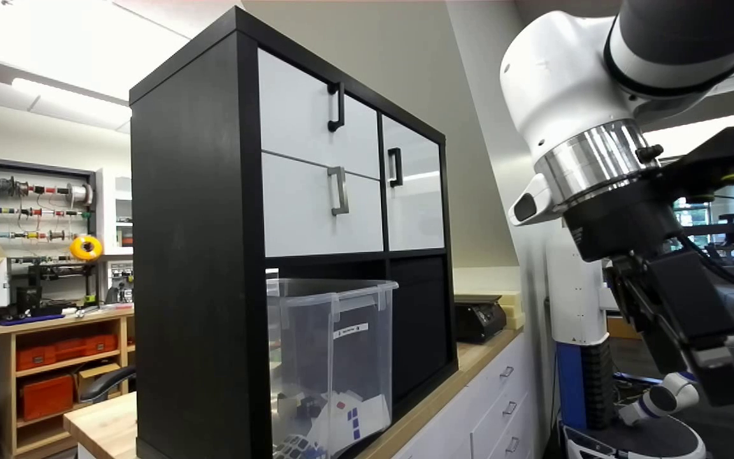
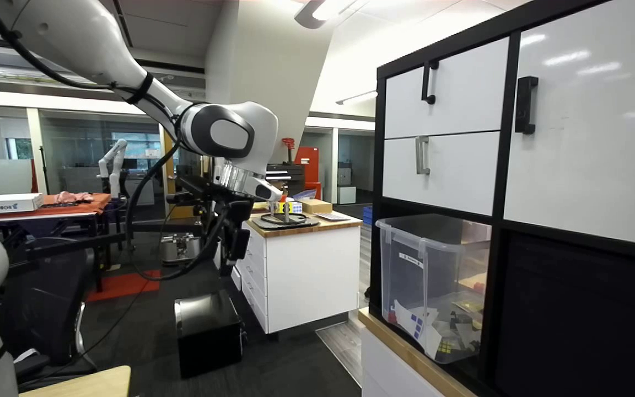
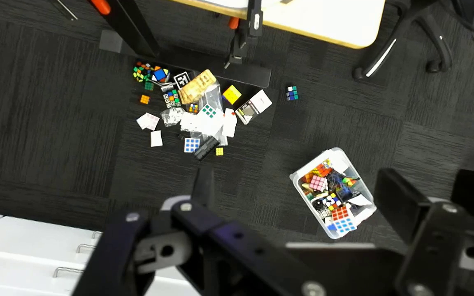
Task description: Pull the transparent bin out
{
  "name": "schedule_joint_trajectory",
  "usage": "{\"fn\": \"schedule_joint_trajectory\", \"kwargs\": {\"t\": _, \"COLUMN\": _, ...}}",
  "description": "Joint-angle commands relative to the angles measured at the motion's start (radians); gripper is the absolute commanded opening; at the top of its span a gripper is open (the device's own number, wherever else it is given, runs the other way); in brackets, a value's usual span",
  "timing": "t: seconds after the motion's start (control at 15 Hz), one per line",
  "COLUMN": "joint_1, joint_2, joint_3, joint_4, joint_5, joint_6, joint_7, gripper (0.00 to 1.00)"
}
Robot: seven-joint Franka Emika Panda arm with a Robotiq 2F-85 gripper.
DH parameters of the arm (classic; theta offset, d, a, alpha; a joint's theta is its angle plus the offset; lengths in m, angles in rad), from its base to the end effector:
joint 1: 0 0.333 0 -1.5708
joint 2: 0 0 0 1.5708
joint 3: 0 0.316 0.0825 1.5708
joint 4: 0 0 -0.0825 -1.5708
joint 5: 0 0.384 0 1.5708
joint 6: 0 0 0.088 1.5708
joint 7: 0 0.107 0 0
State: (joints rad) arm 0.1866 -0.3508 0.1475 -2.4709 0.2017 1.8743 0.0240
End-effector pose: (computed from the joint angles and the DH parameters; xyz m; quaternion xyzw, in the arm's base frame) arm 0.3729 0.1455 0.4018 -0.9847 -0.1040 0.1323 0.0443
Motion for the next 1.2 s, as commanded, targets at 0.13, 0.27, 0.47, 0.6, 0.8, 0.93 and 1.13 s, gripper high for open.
{"fn": "schedule_joint_trajectory", "kwargs": {"t": 0.13, "joint_1": -0.014, "joint_2": -0.008, "joint_3": 0.029, "joint_4": -0.020, "joint_5": -0.074, "joint_6": 0.138, "joint_7": 0.041, "gripper": 1.00}}
{"fn": "schedule_joint_trajectory", "kwargs": {"t": 0.27, "joint_1": -0.015, "joint_2": -0.001, "joint_3": 0.030, "joint_4": -0.017, "joint_5": -0.103, "joint_6": 0.205, "joint_7": 0.033, "gripper": 1.00}}
{"fn": "schedule_joint_trajectory", "kwargs": {"t": 0.47, "joint_1": -0.023, "joint_2": 0.022, "joint_3": 0.026, "joint_4": 0.003, "joint_5": -0.166, "joint_6": 0.298, "joint_7": 0.014, "gripper": 1.00}}
{"fn": "schedule_joint_trajectory", "kwargs": {"t": 0.6, "joint_1": -0.031, "joint_2": 0.044, "joint_3": 0.018, "joint_4": 0.023, "joint_5": -0.213, "joint_6": 0.355, "joint_7": -0.005, "gripper": 1.00}}
{"fn": "schedule_joint_trajectory", "kwargs": {"t": 0.8, "joint_1": -0.046, "joint_2": 0.081, "joint_3": 0.008, "joint_4": 0.056, "joint_5": -0.287, "joint_6": 0.428, "joint_7": -0.035, "gripper": 1.00}}
{"fn": "schedule_joint_trajectory", "kwargs": {"t": 0.93, "joint_1": -0.055, "joint_2": 0.111, "joint_3": -0.001, "joint_4": 0.083, "joint_5": -0.332, "joint_6": 0.469, "joint_7": -0.067, "gripper": 1.00}}
{"fn": "schedule_joint_trajectory", "kwargs": {"t": 1.13, "joint_1": -0.070, "joint_2": 0.167, "joint_3": -0.010, "joint_4": 0.139, "joint_5": -0.396, "joint_6": 0.512, "joint_7": -0.100, "gripper": 1.00}}
